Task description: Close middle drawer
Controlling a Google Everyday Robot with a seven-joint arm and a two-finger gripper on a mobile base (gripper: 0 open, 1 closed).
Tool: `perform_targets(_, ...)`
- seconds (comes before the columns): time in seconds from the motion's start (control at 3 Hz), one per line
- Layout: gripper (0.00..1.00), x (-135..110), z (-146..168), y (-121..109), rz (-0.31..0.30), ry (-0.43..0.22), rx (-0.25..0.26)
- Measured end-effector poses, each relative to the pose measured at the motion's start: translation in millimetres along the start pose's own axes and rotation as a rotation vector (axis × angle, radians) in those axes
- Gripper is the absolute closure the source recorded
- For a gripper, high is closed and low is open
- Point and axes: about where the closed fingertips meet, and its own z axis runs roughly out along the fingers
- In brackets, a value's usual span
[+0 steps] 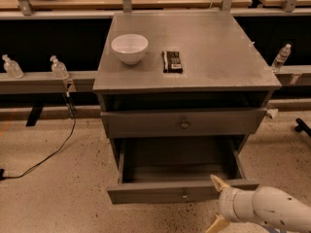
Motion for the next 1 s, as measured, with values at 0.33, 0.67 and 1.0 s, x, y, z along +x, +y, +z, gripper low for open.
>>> perform_targets(0.33,0.00,4,8,-23,-0.014,-0.001,0.095)
perform_targets(0.67,0.00,6,13,-23,-0.040,0.003,0.096)
perform_targets(1.0,0.00,29,42,-51,-0.086,0.003,0.156)
